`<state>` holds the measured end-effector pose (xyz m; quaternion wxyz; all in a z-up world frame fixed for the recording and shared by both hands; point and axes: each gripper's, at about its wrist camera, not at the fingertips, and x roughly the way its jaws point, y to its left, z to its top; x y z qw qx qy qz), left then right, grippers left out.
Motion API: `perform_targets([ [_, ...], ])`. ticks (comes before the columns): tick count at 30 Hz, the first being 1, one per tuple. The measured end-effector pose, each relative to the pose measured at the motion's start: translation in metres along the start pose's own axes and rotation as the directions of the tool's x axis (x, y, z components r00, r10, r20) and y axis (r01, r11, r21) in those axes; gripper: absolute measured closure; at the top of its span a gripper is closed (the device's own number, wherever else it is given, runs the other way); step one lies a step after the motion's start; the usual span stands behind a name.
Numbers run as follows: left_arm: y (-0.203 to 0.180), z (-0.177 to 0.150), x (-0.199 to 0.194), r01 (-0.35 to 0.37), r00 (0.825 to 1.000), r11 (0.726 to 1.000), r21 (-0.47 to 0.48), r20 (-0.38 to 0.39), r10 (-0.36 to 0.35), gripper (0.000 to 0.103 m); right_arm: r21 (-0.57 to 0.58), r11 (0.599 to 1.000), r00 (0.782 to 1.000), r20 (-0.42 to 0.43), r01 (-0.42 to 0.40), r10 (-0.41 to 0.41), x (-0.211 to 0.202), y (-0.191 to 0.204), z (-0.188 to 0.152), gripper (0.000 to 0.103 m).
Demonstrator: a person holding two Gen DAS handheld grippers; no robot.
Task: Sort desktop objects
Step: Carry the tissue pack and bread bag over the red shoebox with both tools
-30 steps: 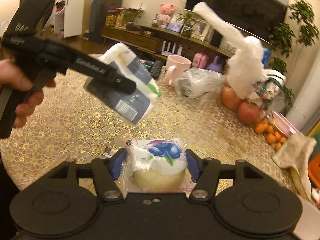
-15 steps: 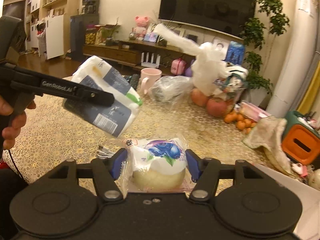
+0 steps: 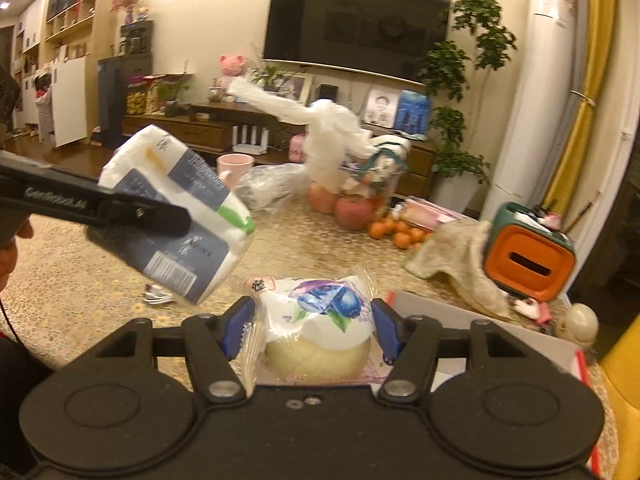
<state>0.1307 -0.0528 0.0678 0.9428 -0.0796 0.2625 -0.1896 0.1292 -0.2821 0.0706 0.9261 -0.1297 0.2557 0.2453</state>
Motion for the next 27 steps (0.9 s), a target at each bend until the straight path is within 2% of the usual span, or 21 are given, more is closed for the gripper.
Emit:
perform_targets([
  [9,-0.057,0.002,0.045,0.091,0.994,0.993,0.07,-0.059,-0.087,0.071,0.064,0.995,0.997,-0.017,0.083,-0.082,-0.013,-0.048,-0.023,0.041],
  [16,-0.095,0.004,0.085,0.176,0.98,0.979,0.1,-0.116,-0.164,0.071,0.111,0.985,0.99,-0.05,0.134,-0.129,-0.018,-0.086,-0.043,0.041],
  [22,-0.124,0.003,0.115,0.206,0.971,0.966,0.154,-0.155,-0.182,0.071,0.149,0.966,0.976,-0.098,0.209,-0.196,-0.02,-0.122,-0.06,0.041],
  [27,-0.138,-0.002,0.145,0.21,0.963,0.965,0.154,-0.203,-0.178,0.071,0.177,0.951,0.962,-0.149,0.252,-0.227,-0.014,-0.147,-0.077,0.041],
])
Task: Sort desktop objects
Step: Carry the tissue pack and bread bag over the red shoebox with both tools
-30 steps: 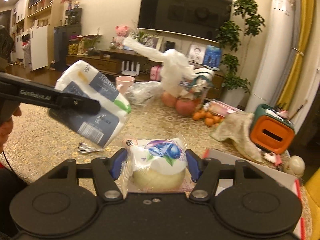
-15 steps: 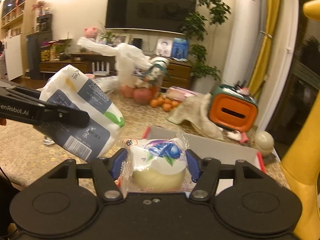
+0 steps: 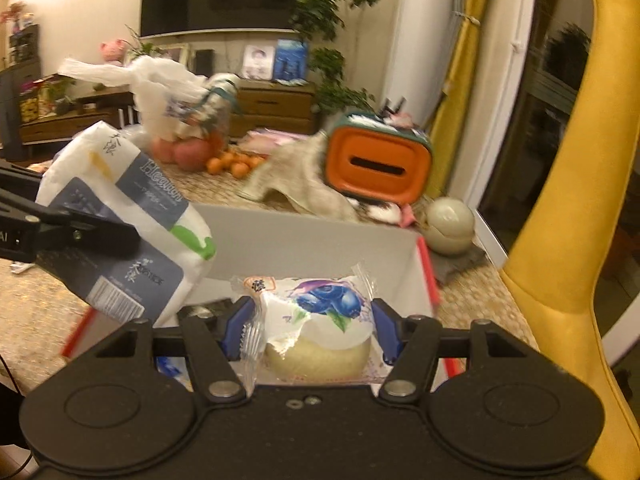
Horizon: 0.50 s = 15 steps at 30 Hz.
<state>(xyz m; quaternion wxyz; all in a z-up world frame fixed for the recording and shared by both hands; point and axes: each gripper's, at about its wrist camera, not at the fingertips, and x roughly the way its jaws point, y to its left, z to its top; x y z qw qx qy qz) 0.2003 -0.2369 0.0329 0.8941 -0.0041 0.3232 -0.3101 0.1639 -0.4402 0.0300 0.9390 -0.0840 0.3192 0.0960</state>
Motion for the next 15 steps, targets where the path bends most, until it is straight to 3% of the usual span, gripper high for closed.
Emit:
perform_targets([
  [10,0.007,-0.012,0.054,-0.028,0.994,0.999,-0.016,-0.103,0.027,0.071,0.021,1.0,0.997,-0.077,0.009,-0.008,0.033,-0.015,-0.017,0.041],
  [15,0.006,-0.016,0.067,-0.061,0.987,0.998,0.035,-0.144,0.065,0.071,0.019,1.0,0.995,-0.102,-0.001,0.003,0.044,-0.011,-0.024,0.041],
])
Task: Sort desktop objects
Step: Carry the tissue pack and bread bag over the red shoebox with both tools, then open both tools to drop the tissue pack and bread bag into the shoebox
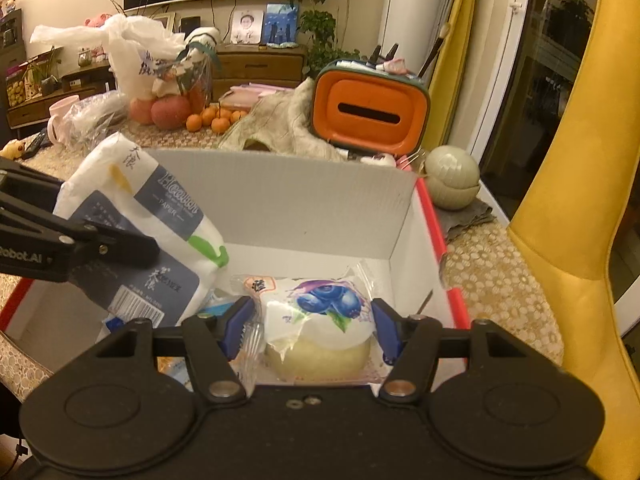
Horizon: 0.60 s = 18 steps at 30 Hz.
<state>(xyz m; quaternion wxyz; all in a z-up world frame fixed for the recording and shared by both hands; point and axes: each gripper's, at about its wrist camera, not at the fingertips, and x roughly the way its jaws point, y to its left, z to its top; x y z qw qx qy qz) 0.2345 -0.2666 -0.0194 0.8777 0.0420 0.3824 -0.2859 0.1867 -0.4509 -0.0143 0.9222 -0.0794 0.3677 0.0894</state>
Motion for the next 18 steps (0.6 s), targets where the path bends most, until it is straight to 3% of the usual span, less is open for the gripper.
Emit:
perform_targets([
  [7,0.004,-0.001,0.003,0.011,1.0,1.0,-0.013,-0.019,-0.011,0.07,0.001,1.0,1.0,-0.02,-0.002,0.002,0.007,0.001,-0.007,0.04],
  [10,0.006,-0.001,0.0,0.005,1.0,1.0,-0.013,-0.022,-0.005,0.052,0.001,1.0,1.0,-0.025,-0.009,0.009,0.006,0.001,-0.007,0.037],
  [11,0.007,-0.002,-0.002,0.002,1.0,1.0,-0.011,-0.02,-0.002,0.036,0.001,1.0,1.0,-0.028,-0.012,0.012,0.005,0.001,-0.006,0.036],
  [15,0.004,-0.005,-0.012,0.011,1.0,1.0,0.008,0.0,-0.011,0.02,0.021,0.999,0.999,-0.027,-0.028,0.029,0.0,0.0,-0.005,0.034],
  [18,0.002,-0.007,-0.02,-0.015,1.0,0.999,0.039,0.018,0.014,0.019,0.045,0.998,0.999,-0.02,-0.037,0.038,-0.007,0.0,-0.003,0.03],
])
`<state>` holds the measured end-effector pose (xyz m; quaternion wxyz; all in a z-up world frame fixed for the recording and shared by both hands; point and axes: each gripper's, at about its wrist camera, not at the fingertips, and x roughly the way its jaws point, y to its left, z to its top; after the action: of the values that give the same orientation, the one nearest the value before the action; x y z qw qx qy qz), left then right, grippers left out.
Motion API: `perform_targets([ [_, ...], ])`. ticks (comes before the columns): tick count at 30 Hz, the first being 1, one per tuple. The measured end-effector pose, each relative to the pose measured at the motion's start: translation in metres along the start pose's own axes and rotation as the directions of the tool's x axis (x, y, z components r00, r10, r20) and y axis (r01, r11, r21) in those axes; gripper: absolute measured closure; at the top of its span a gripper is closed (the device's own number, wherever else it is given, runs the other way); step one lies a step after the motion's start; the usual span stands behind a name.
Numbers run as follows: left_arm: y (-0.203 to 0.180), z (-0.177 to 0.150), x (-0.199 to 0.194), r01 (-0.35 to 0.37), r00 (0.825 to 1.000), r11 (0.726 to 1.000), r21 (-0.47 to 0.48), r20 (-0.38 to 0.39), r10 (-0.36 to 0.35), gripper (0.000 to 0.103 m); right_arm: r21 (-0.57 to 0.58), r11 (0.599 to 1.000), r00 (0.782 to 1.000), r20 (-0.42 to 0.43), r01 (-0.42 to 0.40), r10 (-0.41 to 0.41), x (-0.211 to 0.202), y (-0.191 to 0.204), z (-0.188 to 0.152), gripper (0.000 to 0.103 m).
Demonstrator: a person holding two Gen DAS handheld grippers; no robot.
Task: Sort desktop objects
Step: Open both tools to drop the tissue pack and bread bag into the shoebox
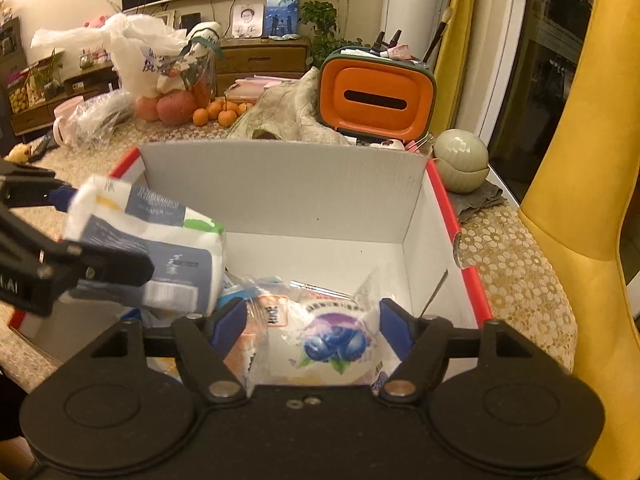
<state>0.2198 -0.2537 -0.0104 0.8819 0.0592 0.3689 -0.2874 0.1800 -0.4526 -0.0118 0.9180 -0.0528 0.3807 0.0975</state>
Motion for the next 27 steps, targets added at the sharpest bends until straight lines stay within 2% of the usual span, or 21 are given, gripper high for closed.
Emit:
perform_targets([
  [5,0.003,0.0,-0.015,0.006,1.0,1.0,-0.009,0.026,-0.005,0.019,0.045,0.999,0.999,0.029,-0.017,0.016,-0.015,0.0,0.004,0.028],
  [13,0.003,-0.007,-0.056,0.025,0.993,0.999,0.04,0.111,-0.029,0.019,0.065,0.997,0.997,0.075,-0.029,0.024,-0.039,0.007,0.016,0.027],
  [19,0.011,-0.019,-0.088,0.025,0.988,0.999,0.024,0.152,-0.028,0.019,0.036,0.998,0.995,0.089,-0.052,0.049,-0.053,0.032,0.022,0.027],
  [27,0.031,-0.04,-0.134,-0.007,0.979,1.0,-0.006,0.201,0.009,0.019,-0.01,0.996,0.991,0.103,-0.087,0.088,-0.07,0.076,0.03,0.027],
])
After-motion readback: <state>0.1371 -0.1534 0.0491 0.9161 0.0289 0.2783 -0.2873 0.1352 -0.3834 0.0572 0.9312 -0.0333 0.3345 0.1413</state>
